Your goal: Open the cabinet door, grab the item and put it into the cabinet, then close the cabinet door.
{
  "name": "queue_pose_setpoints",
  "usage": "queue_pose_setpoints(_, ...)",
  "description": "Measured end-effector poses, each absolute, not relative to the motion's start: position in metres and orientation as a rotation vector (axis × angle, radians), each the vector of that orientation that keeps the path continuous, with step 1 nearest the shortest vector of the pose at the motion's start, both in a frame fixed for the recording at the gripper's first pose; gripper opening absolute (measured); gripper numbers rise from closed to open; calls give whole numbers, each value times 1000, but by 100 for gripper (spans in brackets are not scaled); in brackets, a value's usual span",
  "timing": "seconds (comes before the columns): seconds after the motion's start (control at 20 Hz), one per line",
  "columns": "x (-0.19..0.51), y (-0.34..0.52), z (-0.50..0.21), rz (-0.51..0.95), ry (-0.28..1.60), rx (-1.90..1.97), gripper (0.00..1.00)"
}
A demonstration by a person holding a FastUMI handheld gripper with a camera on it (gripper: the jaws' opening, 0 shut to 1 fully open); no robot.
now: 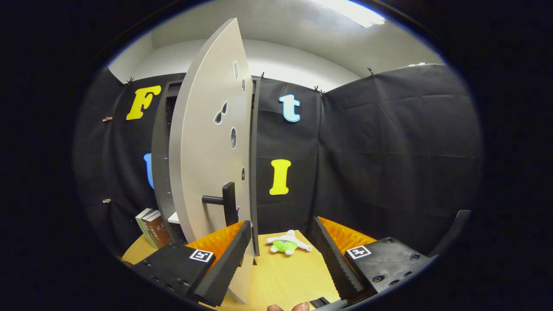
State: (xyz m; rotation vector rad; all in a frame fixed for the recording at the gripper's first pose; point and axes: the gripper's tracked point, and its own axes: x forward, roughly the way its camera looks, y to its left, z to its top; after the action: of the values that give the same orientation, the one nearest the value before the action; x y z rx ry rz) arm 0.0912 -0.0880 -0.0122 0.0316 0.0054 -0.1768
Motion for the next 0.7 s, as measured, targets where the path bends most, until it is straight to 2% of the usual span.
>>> queue_pose_setpoints(0.7, 137, 61, -18, 77, 42, 51, 96)
